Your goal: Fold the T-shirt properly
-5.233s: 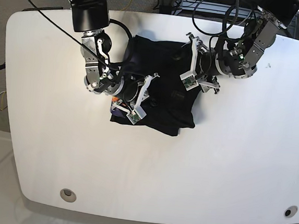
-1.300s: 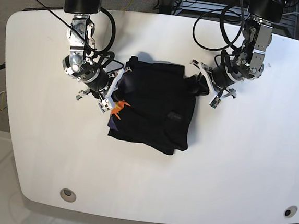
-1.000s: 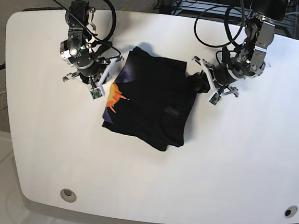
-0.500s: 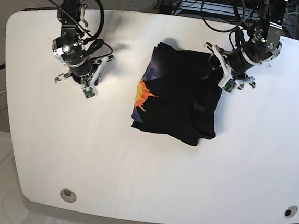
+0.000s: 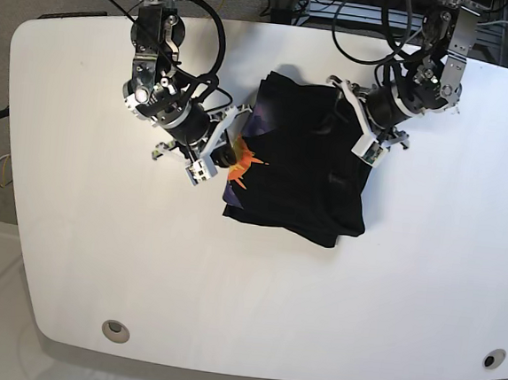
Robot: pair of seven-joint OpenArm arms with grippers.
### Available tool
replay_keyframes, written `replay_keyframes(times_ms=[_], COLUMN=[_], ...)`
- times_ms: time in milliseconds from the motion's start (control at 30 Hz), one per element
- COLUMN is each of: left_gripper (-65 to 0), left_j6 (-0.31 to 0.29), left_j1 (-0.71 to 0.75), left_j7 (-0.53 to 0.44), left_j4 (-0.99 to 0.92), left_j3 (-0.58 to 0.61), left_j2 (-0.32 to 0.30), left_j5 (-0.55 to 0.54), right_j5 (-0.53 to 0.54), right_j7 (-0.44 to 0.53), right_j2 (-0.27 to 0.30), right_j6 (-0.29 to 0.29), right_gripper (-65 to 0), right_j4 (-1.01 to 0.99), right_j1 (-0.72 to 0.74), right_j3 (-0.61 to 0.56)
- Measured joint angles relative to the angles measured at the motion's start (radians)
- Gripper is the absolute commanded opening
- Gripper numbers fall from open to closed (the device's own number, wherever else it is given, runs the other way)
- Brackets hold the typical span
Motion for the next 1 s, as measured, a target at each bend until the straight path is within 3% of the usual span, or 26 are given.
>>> replay_keyframes(times_ms=[133,333,433,633,833,1000], left_gripper=[-40.0,-49.8,-48.1,-43.8,-42.6,-42.4], left_j6=[0.021,0.008,-0.006,-0.002,-0.003,-0.003], left_j1=[-0.011,-0.006,-0.005,-0.008,-0.031,-0.060], left_j7=[0.001,0.003,0.011,0.011,0.009,0.009], left_j4=[-0.007,-0.053,-0.084,-0.086,-0.088,-0.097], left_j3=[0.035,0.095,0.096,0.074,0.074,0.077], left_j2=[0.047,0.103,0.122,0.129,0.125,0.120], left_j5=[0.072,0.086,0.138,0.187,0.231,0.248], right_j5=[-0.035,-0.066,-0.071,-0.138,-0.151,-0.170], right_j7=[0.084,0.180,0.229,0.198,0.334,0.386], right_j2=[-0.015,-0.010,0.029,0.039,0.118,0.174], right_j6=[-0.002,-0.018,-0.025,-0.021,-0.048,-0.159], right_gripper=[-62.0,-62.6,-62.8,-62.7,-62.4,-62.5], right_j4=[-0.111,-0.274,-0.363,-0.414,-0.470,-0.460], right_j1=[0.053,0.130,0.195,0.271,0.285,0.253], right_j3=[0.001,-0.048,-0.152,-0.281,-0.330,-0.306])
